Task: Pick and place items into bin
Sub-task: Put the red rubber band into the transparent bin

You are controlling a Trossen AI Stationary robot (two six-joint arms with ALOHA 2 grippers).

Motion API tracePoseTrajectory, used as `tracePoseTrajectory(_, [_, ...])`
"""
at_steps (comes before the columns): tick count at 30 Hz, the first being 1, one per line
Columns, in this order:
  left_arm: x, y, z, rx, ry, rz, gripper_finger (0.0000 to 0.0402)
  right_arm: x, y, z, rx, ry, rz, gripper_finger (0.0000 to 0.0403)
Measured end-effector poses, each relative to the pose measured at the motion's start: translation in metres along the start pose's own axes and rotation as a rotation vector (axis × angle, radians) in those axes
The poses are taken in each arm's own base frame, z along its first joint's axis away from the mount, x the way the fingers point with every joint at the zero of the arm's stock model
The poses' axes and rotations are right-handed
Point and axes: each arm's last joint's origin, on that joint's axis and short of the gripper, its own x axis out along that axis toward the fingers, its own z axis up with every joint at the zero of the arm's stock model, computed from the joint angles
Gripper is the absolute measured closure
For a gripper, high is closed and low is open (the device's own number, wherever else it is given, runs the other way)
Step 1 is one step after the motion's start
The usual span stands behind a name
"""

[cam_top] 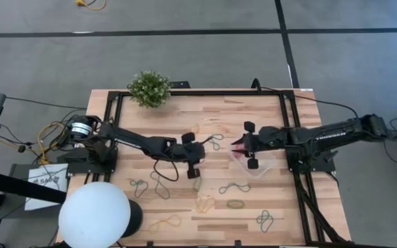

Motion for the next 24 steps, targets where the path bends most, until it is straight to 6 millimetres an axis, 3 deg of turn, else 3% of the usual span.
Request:
tracePoseTrajectory(4, [-0.015, 0.002, 0.030, 0.058, -0.048, 0.008, 0.0401, 0.005, 0.002, 0.011, -0.005, -0.117, -0.008, 0.0290])
tracePoseTrajectory(10, [-0.021, 0.002, 0.045, 0.106, -0.089, 0.009, 0.0401, 0.026, 0.006, 0.015, -0.005, -0.187, -0.012, 0.0290])
tracePoseTrajectory(24, [-0.021, 0.004, 0.045, 0.142, -0.080, 0.040, 0.0401, 0.089, 0.009, 0.024, -0.058, -0.089, 0.003, 0.0290])
